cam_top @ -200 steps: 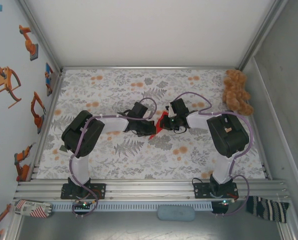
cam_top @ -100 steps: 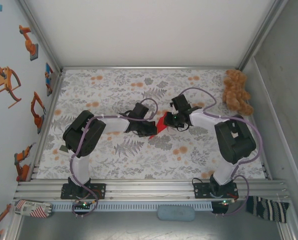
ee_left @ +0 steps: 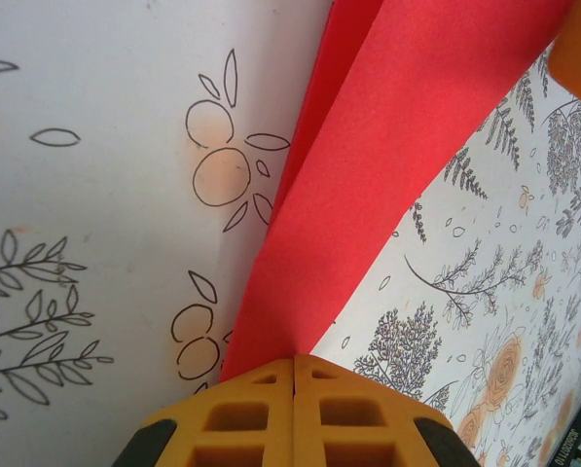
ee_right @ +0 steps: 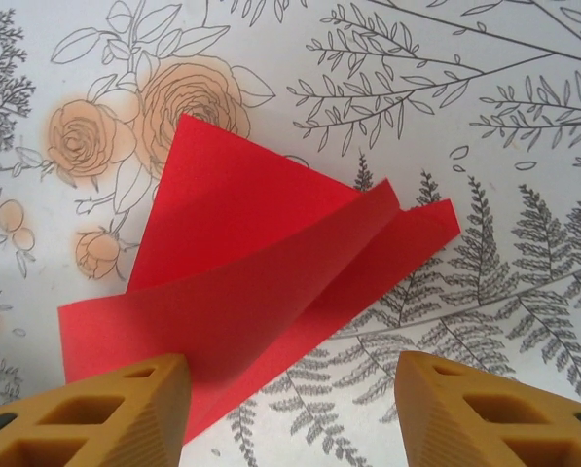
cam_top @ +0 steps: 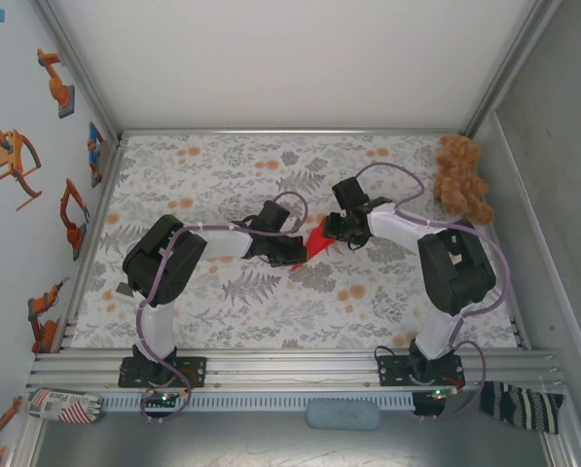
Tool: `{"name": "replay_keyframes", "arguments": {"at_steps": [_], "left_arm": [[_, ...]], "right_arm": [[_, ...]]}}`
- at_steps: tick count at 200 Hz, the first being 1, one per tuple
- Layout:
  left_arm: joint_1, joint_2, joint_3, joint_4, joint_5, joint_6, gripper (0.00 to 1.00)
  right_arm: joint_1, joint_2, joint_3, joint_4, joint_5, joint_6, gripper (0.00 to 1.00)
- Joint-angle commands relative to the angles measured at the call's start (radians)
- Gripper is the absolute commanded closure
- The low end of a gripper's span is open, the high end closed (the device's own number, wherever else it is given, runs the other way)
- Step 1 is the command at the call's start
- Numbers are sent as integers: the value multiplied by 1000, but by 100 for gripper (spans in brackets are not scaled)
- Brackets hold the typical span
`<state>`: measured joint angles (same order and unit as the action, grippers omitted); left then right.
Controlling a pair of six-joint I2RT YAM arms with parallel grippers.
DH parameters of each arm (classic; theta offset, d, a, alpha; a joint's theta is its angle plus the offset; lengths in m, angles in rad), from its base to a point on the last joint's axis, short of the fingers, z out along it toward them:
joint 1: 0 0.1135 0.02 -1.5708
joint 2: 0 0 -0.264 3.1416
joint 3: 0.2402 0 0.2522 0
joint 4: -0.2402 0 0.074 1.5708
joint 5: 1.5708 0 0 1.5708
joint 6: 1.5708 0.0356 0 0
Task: Fold a paper plane with a square sheet of paper (pick it up from the middle)
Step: Fold the wing for the fifth time at the center of the table.
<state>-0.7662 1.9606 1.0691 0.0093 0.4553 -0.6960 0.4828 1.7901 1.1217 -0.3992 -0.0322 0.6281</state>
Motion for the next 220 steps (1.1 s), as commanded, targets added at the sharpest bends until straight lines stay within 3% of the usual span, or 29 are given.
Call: {"name": "replay_keyframes", "arguments": {"at_steps": [1,34,129,175,220], "left_arm": [[-10,41,-40,-76,-7,-2,100],[-10,40,-39,-74,-5,-2,100],[-7,-2,6,-87,44,-2,100],[-6,-43,89,-92,89,30,95],[-2,18,172,-95,54,28,92]], "right_arm": [[-4,33,45,-21,18,8,40],[-6,67,61,-13,25,27,38],[-18,124,44,-11,11,30,59],[-19,136,23,2,0,24,65],[-19,142,12,13,-5,19,67]]}}
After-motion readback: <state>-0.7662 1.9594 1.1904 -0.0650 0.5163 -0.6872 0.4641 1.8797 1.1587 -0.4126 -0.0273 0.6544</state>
